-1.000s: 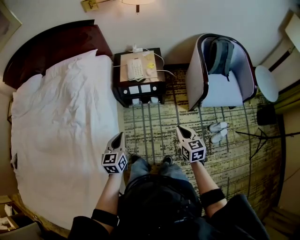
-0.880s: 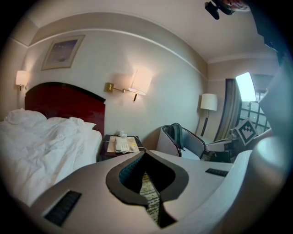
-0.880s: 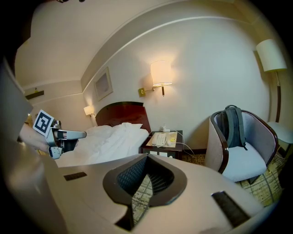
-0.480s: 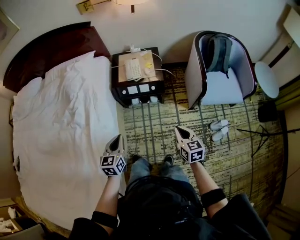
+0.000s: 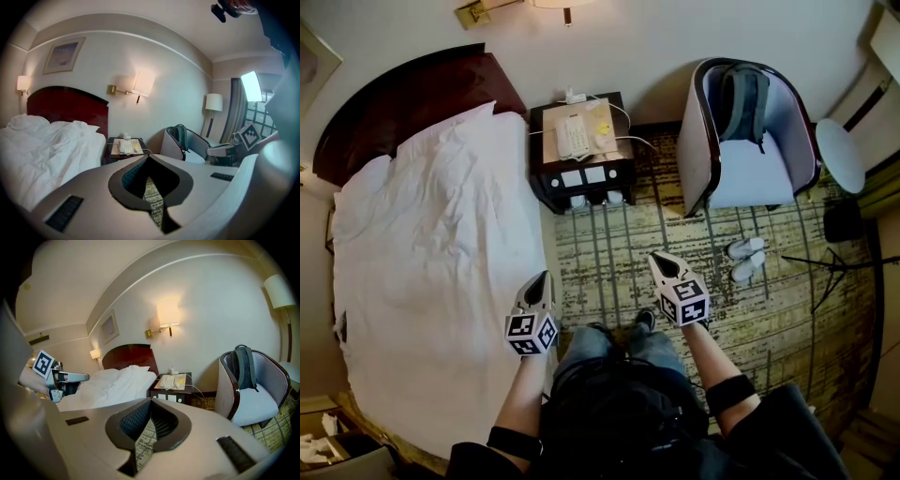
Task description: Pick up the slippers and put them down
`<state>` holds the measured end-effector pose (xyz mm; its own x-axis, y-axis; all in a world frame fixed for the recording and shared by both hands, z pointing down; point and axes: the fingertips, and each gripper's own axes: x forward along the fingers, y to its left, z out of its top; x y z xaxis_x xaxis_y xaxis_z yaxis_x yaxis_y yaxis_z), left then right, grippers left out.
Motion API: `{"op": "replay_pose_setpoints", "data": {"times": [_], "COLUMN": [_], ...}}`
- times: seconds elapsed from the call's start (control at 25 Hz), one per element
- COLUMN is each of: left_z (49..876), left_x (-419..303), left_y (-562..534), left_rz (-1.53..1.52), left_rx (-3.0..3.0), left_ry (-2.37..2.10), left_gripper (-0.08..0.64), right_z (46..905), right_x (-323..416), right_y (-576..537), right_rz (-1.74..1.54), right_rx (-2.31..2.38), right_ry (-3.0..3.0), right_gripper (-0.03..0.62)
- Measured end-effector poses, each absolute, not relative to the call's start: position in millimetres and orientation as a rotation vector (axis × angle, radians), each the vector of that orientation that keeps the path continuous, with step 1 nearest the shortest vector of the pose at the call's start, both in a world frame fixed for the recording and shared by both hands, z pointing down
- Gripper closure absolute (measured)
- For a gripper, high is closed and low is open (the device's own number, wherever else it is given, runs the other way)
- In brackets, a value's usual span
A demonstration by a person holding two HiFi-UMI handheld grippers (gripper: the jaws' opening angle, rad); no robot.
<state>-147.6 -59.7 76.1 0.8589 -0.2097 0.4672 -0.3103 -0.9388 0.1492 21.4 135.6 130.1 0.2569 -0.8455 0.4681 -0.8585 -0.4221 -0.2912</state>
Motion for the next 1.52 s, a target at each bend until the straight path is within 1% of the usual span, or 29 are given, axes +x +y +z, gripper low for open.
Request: {"op": "replay_pose_setpoints", "data": {"times": [0.48, 0.6, 1.0, 1.12, 1.24, 1.28, 1.36, 1.44, 1.52], "left_z": [101.9, 113.0, 161.9, 188.7, 227.8, 242.7, 274.9, 309.9, 344.8], "left_x": [-151.7, -152.3, -127.9, -111.9, -91.7, -84.2, -69.4, -55.8, -42.4], "left_y": [-103.7, -109.3, -123.0, -130.6, -138.6, -140.6, -144.0, -147.4, -151.2], "left_rz": [0.683, 0.68, 0.715, 0.693, 0.684, 0.681, 0.671, 0.663, 0.655], "left_rx": [2.806, 2.807, 2.802, 2.794, 2.795, 2.792, 2.782, 2.778, 2.782], "left_ry": [-0.299, -0.261, -0.219, -0.248, -0.269, -0.273, -0.281, -0.285, -0.283], "left_gripper": [0.556, 0.556, 0.556, 0.556, 0.556, 0.556, 0.556, 0.556, 0.556], "right_z": [133.5, 140.2, 194.4, 230.7, 277.5, 294.7, 330.7, 368.7, 408.7], "right_x": [-4.1, -9.8, 22.2, 41.0, 60.0, 66.1, 78.1, 90.4, 103.2], "right_y": [80.3, 69.0, 34.5, 23.1, 7.9, 3.2, -6.0, -15.8, -24.6], "right_rz": [0.889, 0.911, 0.966, 0.989, 1.038, 1.059, 1.094, 1.114, 1.137], "right_rx": [2.481, 2.511, 2.577, 2.57, 2.583, 2.589, 2.598, 2.606, 2.618], "right_ry": [-1.624, -1.591, -1.476, -1.469, -1.484, -1.487, -1.489, -1.485, -1.473], "right_gripper": [0.589, 0.563, 0.551, 0.508, 0.43, 0.422, 0.37, 0.341, 0.334]}}
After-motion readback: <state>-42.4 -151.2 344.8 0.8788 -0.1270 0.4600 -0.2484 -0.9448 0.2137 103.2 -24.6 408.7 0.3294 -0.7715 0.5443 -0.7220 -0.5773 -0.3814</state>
